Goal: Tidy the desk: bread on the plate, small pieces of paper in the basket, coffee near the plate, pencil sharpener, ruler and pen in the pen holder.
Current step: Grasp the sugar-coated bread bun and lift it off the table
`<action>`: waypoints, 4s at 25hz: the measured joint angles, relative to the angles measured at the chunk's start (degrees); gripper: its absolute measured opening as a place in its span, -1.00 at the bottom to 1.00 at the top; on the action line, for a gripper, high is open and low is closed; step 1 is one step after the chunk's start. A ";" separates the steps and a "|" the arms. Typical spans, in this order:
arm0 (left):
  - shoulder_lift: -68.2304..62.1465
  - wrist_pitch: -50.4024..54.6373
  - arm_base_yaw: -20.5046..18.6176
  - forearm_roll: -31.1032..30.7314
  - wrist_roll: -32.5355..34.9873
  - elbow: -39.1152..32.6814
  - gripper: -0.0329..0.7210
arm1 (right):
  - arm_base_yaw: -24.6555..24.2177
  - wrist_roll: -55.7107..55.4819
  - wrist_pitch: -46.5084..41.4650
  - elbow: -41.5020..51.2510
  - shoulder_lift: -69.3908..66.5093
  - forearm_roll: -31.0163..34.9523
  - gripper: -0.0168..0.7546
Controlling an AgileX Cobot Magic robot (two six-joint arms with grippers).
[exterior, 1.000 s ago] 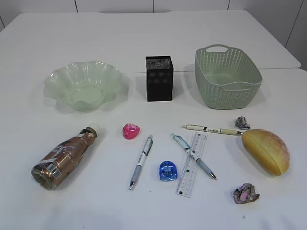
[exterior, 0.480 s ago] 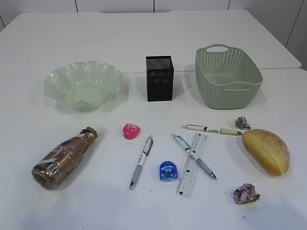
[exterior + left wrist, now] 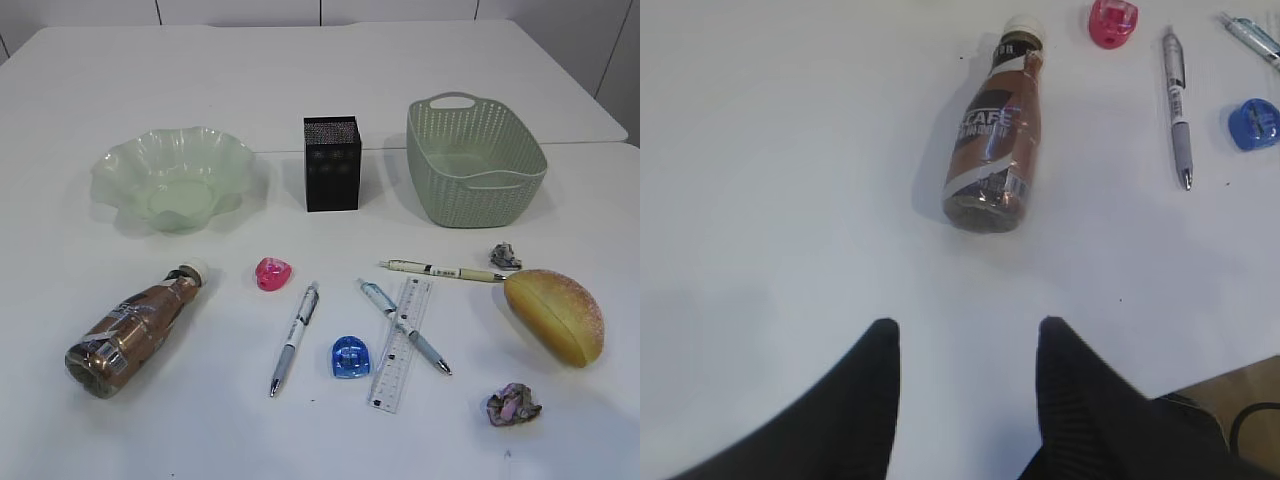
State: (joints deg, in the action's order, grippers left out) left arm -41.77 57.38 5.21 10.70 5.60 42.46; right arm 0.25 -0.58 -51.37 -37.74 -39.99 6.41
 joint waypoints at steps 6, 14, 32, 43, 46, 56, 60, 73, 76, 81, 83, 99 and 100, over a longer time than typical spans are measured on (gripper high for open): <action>-7.33 -1.58 0.23 -0.10 0.00 0.00 -0.07 | 0.00 1.13 2.43 0.00 -8.69 0.74 0.10; -14.41 -4.85 0.23 0.53 0.00 1.17 0.14 | 0.00 2.92 7.53 0.00 -23.37 0.74 0.26; -19.12 -5.50 0.23 0.15 0.00 5.41 0.22 | 0.00 6.04 17.79 -5.06 -44.00 -0.30 0.34; -19.12 -6.20 0.23 -0.07 0.00 5.41 0.22 | 0.00 7.16 20.10 -6.68 -50.79 0.15 0.50; -19.12 -6.20 0.23 -0.07 0.00 5.41 0.22 | 0.00 7.18 20.89 -6.68 -51.27 0.47 0.51; -19.12 -6.29 0.23 -0.07 0.00 5.41 0.22 | 0.00 7.29 23.58 -7.16 -55.10 1.62 0.51; -19.12 -6.29 0.23 -0.07 0.00 5.41 0.22 | 0.00 7.29 24.90 -7.16 -56.29 1.90 0.51; -19.12 -6.29 0.23 -0.07 0.00 5.41 0.22 | 0.00 7.29 25.34 -7.16 -58.12 2.36 -0.03; -19.12 -6.29 0.23 -0.07 0.00 5.41 0.22 | 0.00 7.29 25.34 -7.16 -58.12 2.41 -0.19; -19.12 -6.29 0.23 -0.07 0.00 5.41 0.22 | 0.00 7.29 24.03 -7.28 -58.21 2.41 -0.21; -19.12 -6.29 0.23 -0.07 0.00 5.41 0.22 | 0.00 7.29 22.66 -7.28 -57.60 2.41 -0.22; -19.12 -6.29 0.23 5.06 6.37 5.41 0.22 | 0.00 18.10 12.74 -7.17 -35.34 6.99 -0.23; -19.12 -6.29 0.23 6.45 8.06 5.41 0.22 | 0.00 19.18 12.44 -7.17 -34.73 7.82 -0.23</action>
State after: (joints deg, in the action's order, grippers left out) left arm -60.89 51.08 5.44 17.15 13.66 47.87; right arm 0.25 18.60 -38.93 -44.91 -74.72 14.22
